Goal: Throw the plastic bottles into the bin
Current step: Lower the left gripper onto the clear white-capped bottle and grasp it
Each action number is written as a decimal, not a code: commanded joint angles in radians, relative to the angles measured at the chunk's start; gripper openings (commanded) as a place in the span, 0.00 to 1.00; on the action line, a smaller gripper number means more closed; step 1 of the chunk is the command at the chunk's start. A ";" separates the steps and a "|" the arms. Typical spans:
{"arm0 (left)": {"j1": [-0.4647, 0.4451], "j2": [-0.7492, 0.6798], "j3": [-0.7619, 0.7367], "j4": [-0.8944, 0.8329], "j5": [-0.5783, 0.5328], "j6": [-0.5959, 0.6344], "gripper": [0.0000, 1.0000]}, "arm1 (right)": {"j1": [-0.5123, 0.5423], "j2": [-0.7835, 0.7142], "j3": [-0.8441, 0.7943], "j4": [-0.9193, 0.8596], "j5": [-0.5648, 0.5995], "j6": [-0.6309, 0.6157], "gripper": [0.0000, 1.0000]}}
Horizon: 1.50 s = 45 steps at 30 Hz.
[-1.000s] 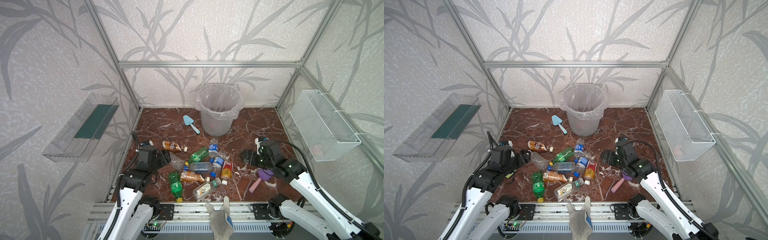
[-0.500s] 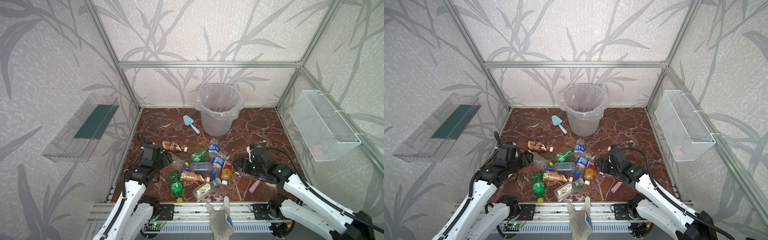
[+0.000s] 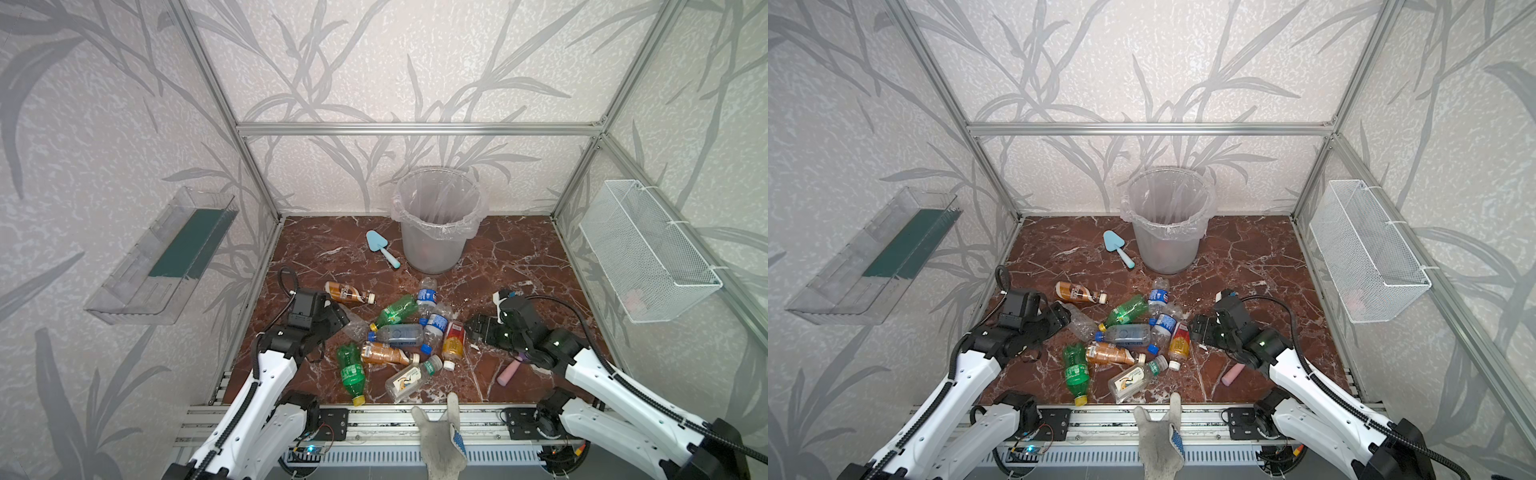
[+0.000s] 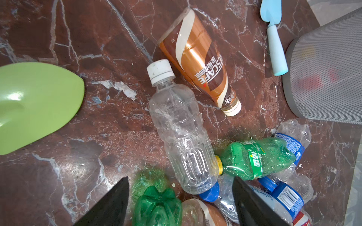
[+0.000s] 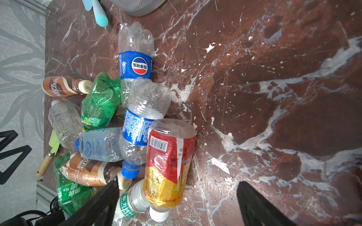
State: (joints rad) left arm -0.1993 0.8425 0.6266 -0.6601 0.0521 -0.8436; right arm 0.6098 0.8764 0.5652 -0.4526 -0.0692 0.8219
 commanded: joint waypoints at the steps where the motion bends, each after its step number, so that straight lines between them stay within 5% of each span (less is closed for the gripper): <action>1: -0.006 0.019 -0.019 0.021 -0.008 -0.085 0.91 | 0.006 -0.011 -0.002 0.003 0.018 -0.001 0.94; 20: -0.018 0.195 -0.073 0.226 0.036 -0.251 0.88 | 0.006 -0.002 -0.023 0.029 0.014 -0.001 0.95; 45: -0.044 0.427 -0.071 0.346 0.014 -0.250 0.83 | 0.005 -0.028 -0.041 0.025 0.035 -0.007 0.95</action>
State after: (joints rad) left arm -0.2371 1.2560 0.5652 -0.3199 0.0826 -1.0924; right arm 0.6098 0.8497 0.5331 -0.4366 -0.0490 0.8192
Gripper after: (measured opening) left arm 0.831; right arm 0.948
